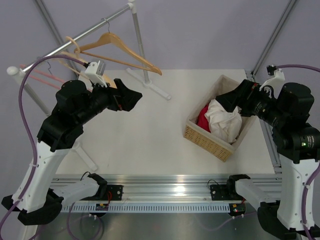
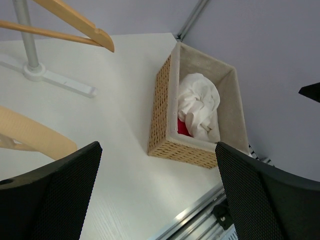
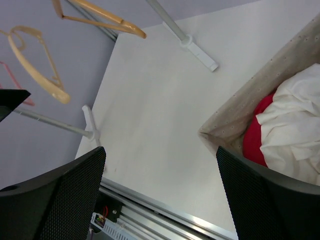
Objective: Remove the t-shirt from the hanger
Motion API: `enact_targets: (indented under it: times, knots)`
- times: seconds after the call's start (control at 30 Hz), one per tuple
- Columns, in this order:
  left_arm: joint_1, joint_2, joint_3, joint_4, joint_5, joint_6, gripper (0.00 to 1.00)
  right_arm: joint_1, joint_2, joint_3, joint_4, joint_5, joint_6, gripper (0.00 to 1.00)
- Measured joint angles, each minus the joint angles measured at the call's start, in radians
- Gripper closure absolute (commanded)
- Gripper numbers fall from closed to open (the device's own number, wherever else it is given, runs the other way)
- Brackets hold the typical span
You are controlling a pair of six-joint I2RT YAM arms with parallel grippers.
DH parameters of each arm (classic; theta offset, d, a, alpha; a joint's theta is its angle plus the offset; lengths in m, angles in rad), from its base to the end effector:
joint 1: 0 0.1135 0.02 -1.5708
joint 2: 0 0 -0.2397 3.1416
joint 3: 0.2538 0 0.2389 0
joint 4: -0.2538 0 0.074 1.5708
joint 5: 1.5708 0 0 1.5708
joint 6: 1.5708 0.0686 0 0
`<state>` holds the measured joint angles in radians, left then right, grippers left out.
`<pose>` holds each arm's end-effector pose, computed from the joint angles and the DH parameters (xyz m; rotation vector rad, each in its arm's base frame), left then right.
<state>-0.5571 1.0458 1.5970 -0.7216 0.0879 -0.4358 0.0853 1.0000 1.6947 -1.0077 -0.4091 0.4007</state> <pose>0.1714 -0.1139 0.4690 0.1765 1.8009 -0.7957 0.1571 0.0408 0.4672 0.0152 1.9202 0.7147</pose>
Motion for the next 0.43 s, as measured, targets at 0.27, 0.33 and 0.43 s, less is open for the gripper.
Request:
enact_targets:
  times: [0.27, 0.33, 0.43]
  knots:
    - [-0.01, -0.093, -0.071, 0.01, 0.078, -0.018, 0.01, 0.0, -0.033, -0.027, 0.034, -0.023, 0.01, 0.0]
    - [-0.01, -0.117, -0.082, 0.014, 0.09, -0.023, 0.01, 0.0, -0.037, -0.045, 0.041, -0.022, 0.013, 0.01]
    - [-0.01, -0.138, -0.096, 0.015, 0.1, -0.033, 0.01, 0.0, -0.039, -0.062, 0.042, -0.02, 0.015, 0.0]
